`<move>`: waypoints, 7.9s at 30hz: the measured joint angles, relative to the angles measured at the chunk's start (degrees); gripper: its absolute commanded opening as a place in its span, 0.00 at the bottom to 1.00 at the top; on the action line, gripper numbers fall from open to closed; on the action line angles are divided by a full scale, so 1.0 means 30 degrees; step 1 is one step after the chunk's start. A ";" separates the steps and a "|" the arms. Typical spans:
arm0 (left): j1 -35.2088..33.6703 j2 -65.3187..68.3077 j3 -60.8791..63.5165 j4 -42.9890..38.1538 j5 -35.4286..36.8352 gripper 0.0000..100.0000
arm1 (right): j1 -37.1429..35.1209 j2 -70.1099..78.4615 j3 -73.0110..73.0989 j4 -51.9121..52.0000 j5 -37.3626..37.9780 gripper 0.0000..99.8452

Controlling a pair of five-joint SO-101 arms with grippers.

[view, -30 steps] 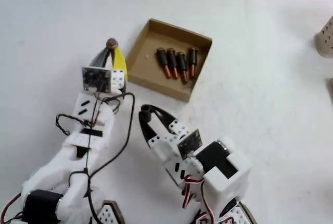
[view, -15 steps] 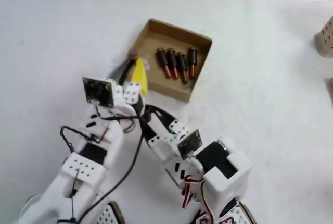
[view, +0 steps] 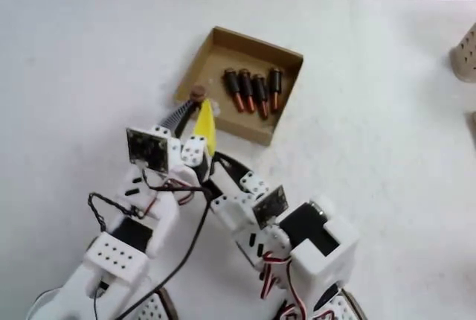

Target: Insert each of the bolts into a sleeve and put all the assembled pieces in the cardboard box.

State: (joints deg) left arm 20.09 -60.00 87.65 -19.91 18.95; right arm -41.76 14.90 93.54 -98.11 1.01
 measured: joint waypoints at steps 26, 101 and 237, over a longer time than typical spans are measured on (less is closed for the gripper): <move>0.0234 -0.0029 0.1465 0.0000 -0.0557 0.02 | 0.0059 0.0000 0.0000 0.0000 0.0000 0.02; 0.1934 -1.1780 0.2901 1.0755 -0.0674 0.02 | 0.0117 0.0000 0.0000 0.0029 0.0000 0.02; -0.6271 -1.4799 0.2462 1.5092 -0.1905 0.02 | 0.1201 0.0000 0.0000 0.0176 0.0059 0.02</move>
State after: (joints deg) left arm 1.27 -104.40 95.03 25.36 13.23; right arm -38.15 14.90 93.54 -97.58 1.19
